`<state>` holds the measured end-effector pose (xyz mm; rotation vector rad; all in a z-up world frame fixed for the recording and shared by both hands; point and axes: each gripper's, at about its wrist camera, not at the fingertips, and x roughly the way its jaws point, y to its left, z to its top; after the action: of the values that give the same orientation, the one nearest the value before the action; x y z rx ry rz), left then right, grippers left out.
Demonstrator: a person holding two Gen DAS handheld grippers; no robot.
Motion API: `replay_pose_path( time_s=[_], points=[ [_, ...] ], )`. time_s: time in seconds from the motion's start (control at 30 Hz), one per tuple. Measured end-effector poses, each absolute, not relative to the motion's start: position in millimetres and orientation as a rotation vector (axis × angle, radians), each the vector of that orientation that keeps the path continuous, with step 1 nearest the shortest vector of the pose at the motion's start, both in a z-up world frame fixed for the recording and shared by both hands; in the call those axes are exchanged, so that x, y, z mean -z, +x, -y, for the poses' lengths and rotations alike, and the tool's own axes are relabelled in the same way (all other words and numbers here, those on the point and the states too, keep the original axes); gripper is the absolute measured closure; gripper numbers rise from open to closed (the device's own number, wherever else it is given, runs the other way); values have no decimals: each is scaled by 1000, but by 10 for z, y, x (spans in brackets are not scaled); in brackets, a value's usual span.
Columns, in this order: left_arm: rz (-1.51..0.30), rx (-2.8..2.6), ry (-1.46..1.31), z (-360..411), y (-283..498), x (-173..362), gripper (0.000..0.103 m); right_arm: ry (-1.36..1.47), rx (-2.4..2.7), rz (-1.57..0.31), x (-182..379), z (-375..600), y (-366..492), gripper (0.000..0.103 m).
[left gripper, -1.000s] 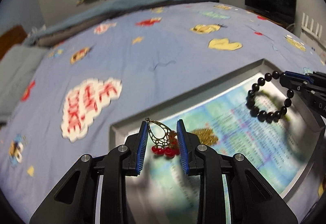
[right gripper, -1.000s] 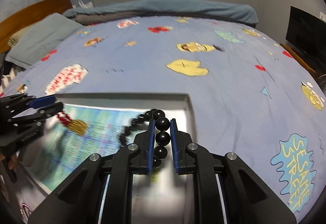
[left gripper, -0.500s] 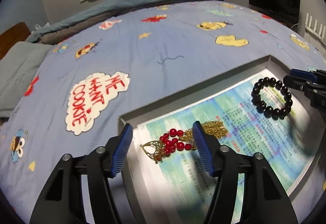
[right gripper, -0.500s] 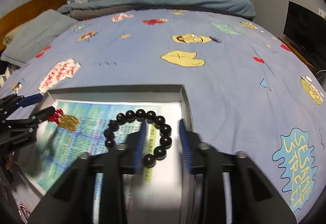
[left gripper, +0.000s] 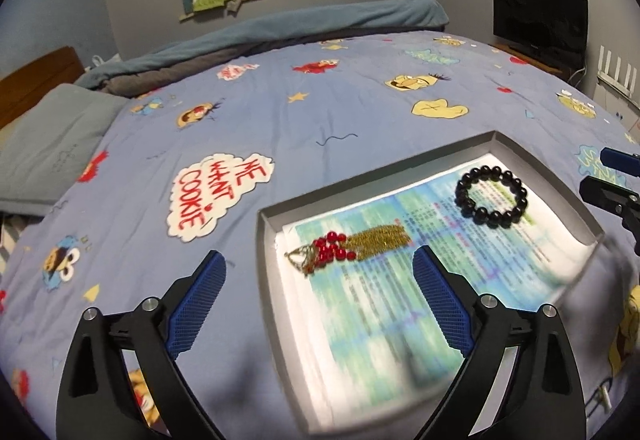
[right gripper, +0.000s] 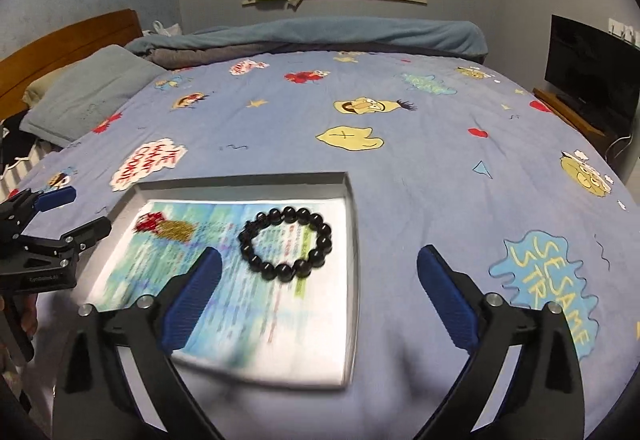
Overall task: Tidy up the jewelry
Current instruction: 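Carry both items into the grey box and open both tools, then withdraw both tools from the box back toward the jewelry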
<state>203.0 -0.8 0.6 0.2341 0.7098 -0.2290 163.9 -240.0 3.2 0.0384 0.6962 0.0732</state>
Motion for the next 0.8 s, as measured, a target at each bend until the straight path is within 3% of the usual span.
replay_pose_path(
  time_s=[0.8],
  points=[
    [-648,168,175,-341,623,-292,6,36,-89,-620,-309,2423,418,6]
  ],
)
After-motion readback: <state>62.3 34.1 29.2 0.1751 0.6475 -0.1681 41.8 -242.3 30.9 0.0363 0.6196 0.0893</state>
